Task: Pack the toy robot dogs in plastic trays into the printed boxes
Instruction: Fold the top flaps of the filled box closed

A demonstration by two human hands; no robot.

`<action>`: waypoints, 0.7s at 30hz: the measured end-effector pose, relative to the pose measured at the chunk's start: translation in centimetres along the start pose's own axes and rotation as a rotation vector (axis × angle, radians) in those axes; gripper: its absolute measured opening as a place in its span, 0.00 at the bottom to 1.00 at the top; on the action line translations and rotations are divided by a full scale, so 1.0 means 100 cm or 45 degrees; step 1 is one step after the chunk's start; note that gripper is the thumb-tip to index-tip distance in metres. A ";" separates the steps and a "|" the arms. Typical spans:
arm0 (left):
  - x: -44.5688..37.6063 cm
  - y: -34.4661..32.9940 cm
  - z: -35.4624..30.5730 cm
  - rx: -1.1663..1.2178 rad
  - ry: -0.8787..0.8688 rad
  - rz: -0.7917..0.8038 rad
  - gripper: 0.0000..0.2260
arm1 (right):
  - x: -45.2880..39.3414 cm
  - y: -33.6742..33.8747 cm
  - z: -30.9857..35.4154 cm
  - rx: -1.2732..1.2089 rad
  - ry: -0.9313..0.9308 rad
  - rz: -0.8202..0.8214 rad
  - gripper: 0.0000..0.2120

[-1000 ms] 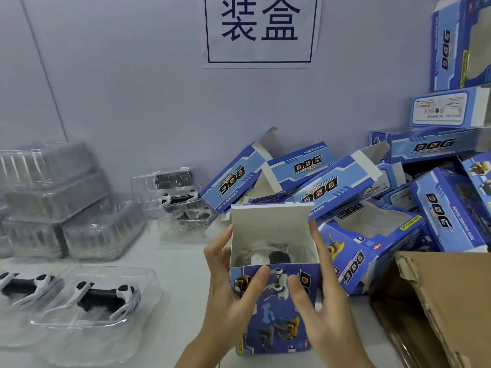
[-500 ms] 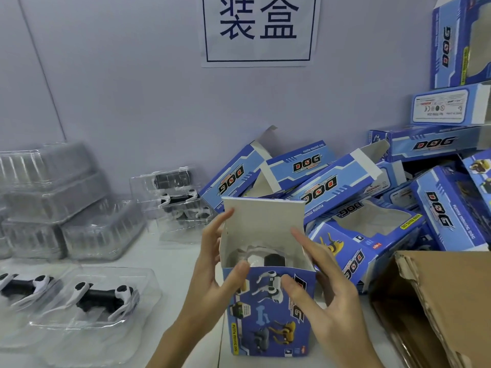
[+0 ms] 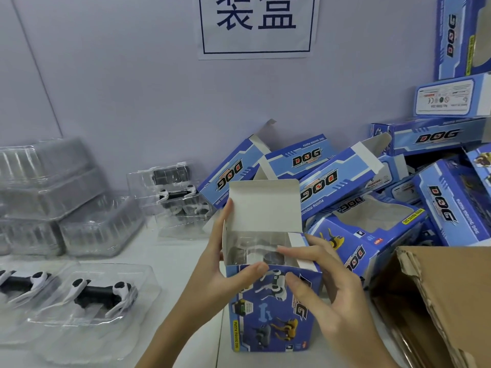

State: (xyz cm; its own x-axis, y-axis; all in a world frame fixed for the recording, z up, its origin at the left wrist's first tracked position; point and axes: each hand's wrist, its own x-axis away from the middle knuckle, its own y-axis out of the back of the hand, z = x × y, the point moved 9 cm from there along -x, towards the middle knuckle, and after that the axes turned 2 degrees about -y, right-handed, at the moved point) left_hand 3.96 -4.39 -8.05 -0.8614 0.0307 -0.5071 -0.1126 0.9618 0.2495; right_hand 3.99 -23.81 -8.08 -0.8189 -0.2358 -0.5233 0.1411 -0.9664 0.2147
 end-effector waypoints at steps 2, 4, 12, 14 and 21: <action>0.001 -0.002 -0.001 -0.032 -0.014 -0.009 0.45 | -0.003 0.002 0.002 0.099 0.006 -0.040 0.13; 0.001 -0.003 -0.005 -0.092 -0.081 -0.065 0.44 | -0.005 0.005 0.004 0.119 0.016 -0.078 0.11; 0.008 0.001 -0.017 -0.182 -0.284 -0.179 0.22 | -0.003 0.002 0.009 0.160 0.109 -0.204 0.10; 0.007 0.002 -0.017 -0.182 -0.277 -0.174 0.16 | -0.002 0.003 0.014 0.161 0.148 -0.251 0.10; 0.005 -0.001 -0.021 0.081 -0.220 -0.139 0.21 | -0.003 0.006 0.016 0.077 0.152 -0.247 0.11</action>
State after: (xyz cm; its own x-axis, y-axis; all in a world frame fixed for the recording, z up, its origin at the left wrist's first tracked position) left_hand 2.50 -5.06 -6.66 -0.7473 -0.0339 -0.6636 -0.1644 0.9771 0.1353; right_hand 3.38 -24.11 -6.50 -0.7555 -0.0597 -0.6524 -0.0491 -0.9879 0.1472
